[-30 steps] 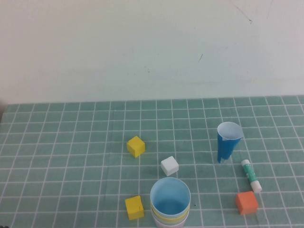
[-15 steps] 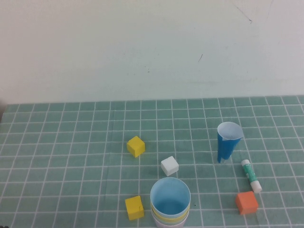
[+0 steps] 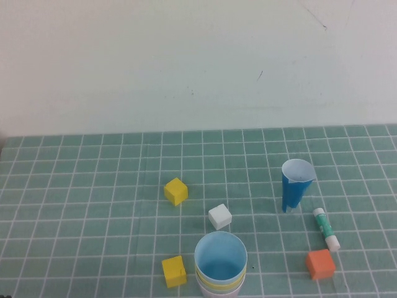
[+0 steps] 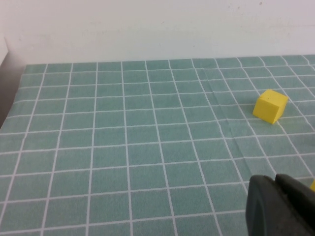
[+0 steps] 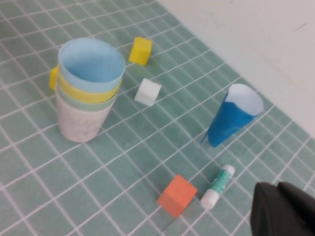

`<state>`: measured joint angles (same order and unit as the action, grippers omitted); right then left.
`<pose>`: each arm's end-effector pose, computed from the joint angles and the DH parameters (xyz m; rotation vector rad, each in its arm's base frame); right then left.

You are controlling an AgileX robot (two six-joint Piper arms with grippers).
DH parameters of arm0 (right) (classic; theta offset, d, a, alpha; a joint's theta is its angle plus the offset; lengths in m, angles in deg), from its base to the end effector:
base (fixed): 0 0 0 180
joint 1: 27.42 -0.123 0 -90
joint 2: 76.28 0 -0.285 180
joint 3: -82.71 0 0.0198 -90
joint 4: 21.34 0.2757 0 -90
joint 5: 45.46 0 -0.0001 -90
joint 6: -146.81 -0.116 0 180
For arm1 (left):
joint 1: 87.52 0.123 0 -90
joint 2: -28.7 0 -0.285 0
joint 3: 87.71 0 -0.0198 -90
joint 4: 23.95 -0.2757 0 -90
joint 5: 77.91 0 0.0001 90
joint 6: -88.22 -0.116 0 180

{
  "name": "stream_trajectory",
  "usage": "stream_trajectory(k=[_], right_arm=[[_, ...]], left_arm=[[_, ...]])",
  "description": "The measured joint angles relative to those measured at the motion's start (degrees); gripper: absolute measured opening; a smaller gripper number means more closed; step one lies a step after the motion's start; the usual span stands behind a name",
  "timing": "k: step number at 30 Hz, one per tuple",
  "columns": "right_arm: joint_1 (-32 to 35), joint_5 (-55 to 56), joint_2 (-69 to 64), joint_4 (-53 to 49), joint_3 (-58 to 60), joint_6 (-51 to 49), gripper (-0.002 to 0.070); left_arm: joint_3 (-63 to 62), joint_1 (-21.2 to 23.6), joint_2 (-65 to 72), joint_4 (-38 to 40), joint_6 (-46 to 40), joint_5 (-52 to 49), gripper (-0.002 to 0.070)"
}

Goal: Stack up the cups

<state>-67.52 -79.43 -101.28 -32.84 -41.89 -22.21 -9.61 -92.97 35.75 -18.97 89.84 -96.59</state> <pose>0.0968 0.0646 0.2623 -0.9397 1.7493 0.1101 0.1020 -0.0130 0.1733 0.0057 1.8142 -0.1713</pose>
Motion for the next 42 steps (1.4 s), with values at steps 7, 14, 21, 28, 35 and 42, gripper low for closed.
stream_trajectory(k=[7,14,21,28,35,42], right_arm=[[14.3,4.0,3.3,3.3,0.2,0.8,-0.0001],[37.7,6.9,10.3,3.8,6.5,0.8,-0.0001],[49.3,6.9,17.2,6.0,15.9,0.8,-0.0001],[49.8,12.3,18.0,9.0,22.6,0.8,-0.0001],[49.8,13.5,18.0,10.5,22.9,0.9,-0.0001],[49.8,13.5,18.0,10.4,22.9,0.9,-0.0001]], left_arm=[[0.0,0.0,0.0,0.0,-0.3,0.0,-0.0002],[0.0,0.0,0.0,0.0,-0.3,0.0,-0.0002],[0.0,0.0,0.0,0.0,-0.3,0.0,-0.0002],[0.0,0.0,-0.1,-0.1,-0.3,0.0,-0.0002],[0.0,0.0,-0.1,-0.2,-0.3,0.0,-0.0002],[0.0,0.0,-0.1,-0.2,-0.3,0.0,-0.0002]])
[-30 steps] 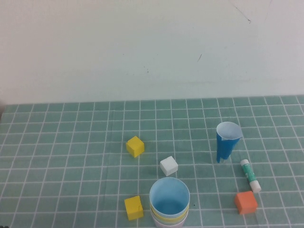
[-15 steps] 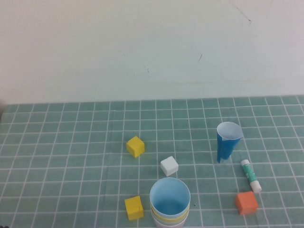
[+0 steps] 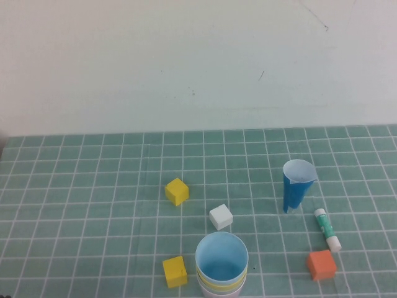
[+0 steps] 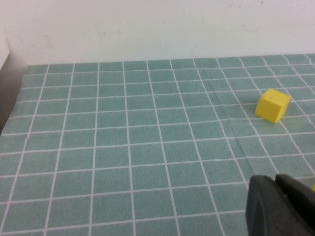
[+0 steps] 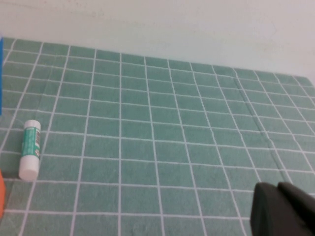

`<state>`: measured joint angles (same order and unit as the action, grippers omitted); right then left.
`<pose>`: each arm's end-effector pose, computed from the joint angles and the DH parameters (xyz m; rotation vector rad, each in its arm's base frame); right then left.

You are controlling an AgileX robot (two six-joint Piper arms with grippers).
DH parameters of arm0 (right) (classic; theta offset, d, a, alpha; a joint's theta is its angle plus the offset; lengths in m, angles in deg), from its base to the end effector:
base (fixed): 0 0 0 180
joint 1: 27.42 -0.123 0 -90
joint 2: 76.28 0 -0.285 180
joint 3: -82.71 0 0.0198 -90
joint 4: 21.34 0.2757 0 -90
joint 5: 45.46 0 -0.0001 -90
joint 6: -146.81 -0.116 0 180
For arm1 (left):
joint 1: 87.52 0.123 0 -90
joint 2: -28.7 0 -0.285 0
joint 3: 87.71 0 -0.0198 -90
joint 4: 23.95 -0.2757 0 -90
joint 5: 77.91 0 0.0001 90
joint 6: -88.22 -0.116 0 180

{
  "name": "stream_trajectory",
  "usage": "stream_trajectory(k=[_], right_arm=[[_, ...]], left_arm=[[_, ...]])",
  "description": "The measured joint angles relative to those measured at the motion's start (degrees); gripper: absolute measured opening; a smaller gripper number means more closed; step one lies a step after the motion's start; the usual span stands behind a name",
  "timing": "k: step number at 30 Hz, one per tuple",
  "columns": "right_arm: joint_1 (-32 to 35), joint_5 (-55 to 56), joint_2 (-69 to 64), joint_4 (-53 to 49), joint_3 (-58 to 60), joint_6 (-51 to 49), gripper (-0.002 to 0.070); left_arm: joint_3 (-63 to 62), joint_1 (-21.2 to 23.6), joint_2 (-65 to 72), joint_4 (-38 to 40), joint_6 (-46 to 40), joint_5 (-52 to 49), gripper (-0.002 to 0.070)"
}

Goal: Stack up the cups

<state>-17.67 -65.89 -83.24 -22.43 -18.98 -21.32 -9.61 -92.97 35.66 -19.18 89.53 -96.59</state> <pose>0.1003 -0.0180 0.1685 -0.0462 1.8535 -0.2818 0.1020 -0.0128 0.1735 0.0130 1.8124 -0.1640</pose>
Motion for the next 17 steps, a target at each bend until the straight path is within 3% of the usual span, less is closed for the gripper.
stream_trajectory(k=[10,17], right_arm=[[-0.3,-0.2,0.0,-1.2,0.0,-0.8,-0.0001],[-6.6,-0.2,0.0,-1.5,0.0,-4.0,-0.0001]], left_arm=[[0.0,0.0,0.0,0.0,0.0,0.0,-0.0002],[0.0,0.0,0.0,0.0,0.0,0.0,-0.0002]])
